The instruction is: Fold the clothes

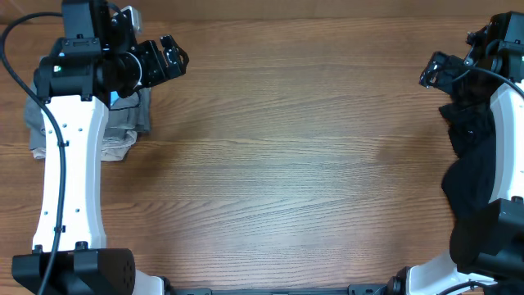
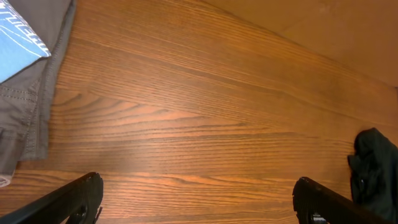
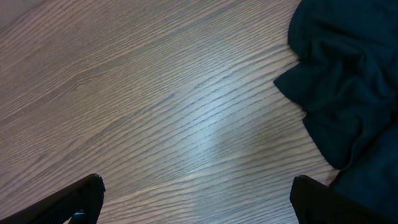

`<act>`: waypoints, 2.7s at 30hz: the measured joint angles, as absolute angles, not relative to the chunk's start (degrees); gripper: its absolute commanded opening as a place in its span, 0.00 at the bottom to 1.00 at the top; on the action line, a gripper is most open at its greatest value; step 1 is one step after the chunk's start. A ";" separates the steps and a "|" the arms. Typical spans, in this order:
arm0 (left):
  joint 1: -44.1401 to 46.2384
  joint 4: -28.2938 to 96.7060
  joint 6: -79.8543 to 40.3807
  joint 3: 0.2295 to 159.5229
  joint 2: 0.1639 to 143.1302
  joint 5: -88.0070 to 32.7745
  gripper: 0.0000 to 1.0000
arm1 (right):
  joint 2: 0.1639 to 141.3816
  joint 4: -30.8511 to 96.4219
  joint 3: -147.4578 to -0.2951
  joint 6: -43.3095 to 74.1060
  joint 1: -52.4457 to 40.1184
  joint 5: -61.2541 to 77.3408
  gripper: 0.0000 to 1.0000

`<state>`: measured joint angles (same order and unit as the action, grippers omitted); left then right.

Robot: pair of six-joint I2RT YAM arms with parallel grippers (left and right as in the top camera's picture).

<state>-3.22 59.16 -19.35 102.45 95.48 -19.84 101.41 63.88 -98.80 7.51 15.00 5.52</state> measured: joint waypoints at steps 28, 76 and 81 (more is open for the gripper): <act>-3.22 59.16 -19.38 102.45 95.48 -19.22 1.00 | 93.76 63.90 -98.43 7.49 13.04 5.45 1.00; -3.25 59.16 -19.38 102.45 95.48 -18.96 1.00 | 12.19 69.80 -76.16 7.49 -6.85 5.56 1.00; -3.25 59.16 -19.38 102.45 95.48 -18.81 1.00 | 4.45 58.04 -61.14 7.46 -6.85 5.80 1.00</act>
<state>-3.25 59.16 -19.38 102.45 95.48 -18.81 4.45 58.04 -61.14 7.46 -6.85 5.80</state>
